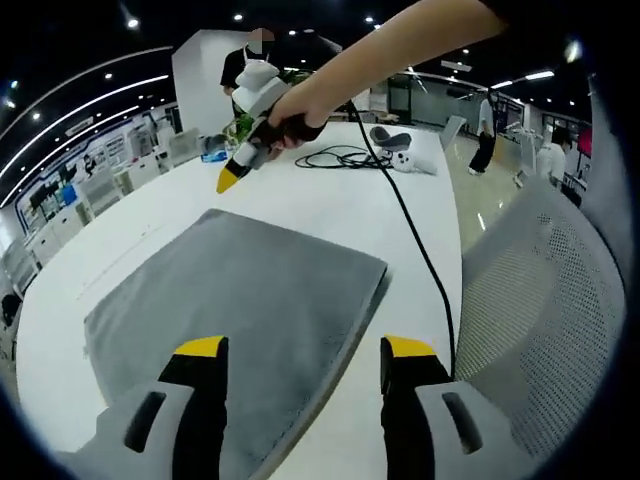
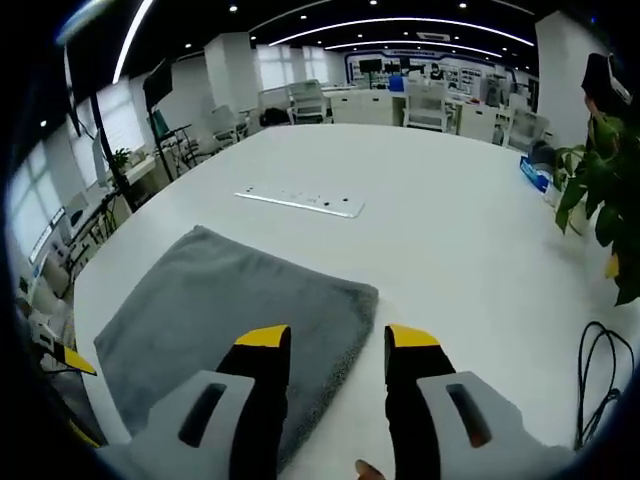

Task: Fold the towel on the table until its edges align and the towel forms a compact rectangular stack.

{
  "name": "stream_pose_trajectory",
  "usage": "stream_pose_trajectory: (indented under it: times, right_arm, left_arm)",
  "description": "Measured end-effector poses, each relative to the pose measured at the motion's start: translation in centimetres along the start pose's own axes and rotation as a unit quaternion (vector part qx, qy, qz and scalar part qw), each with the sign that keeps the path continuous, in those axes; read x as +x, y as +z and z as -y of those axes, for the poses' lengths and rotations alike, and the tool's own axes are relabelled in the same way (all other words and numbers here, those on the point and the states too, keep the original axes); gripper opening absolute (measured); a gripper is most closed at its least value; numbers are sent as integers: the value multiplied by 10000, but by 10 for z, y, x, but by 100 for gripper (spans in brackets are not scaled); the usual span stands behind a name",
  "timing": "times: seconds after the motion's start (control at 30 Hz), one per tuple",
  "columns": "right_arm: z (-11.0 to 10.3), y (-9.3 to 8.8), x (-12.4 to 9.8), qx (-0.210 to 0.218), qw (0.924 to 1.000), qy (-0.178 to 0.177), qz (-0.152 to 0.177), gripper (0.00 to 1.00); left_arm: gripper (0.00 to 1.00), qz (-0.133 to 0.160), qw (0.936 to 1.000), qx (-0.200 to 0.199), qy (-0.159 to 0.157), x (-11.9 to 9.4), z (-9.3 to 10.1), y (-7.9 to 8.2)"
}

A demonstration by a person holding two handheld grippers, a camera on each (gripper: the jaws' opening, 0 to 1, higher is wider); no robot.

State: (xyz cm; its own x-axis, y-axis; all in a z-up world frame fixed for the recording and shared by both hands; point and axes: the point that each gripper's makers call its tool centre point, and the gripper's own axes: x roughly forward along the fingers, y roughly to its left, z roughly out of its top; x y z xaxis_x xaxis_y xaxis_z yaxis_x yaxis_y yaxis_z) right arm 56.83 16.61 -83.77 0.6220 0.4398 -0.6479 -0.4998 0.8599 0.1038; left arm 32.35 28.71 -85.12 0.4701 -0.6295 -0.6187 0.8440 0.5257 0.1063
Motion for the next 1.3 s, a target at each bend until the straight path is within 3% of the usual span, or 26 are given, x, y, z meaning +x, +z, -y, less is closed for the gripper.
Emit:
stream_pose_trajectory:
  times: [0.27,0.4,0.73,1.0,1.1,1.2,1.3]
  right_arm:
    - [1,-1,4,-115,9998,150,35,36]
    - [4,-4,7,-113,9998,174,17,36]
    - [10,-15,19,-84,9994,329,-59,35]
    - [15,-16,28,20,9992,405,52,34]
    - [18,-15,32,59,9992,383,94,33]
    - [23,-14,36,65,9994,298,159,31]
    - [29,-13,39,72,9996,192,213,30]
  left_arm:
    - [59,-30,9996,177,-213,20,21,11]
    - [57,-218,9970,628,-390,32,30,9]
    - [54,-150,9971,563,-481,62,37,23]
    - [51,-249,9950,680,-693,81,57,23]
    - [48,-293,9945,692,-723,86,61,22]
    - [37,-309,9940,692,-791,91,65,23]
    - [36,-255,9941,679,-802,95,67,29]
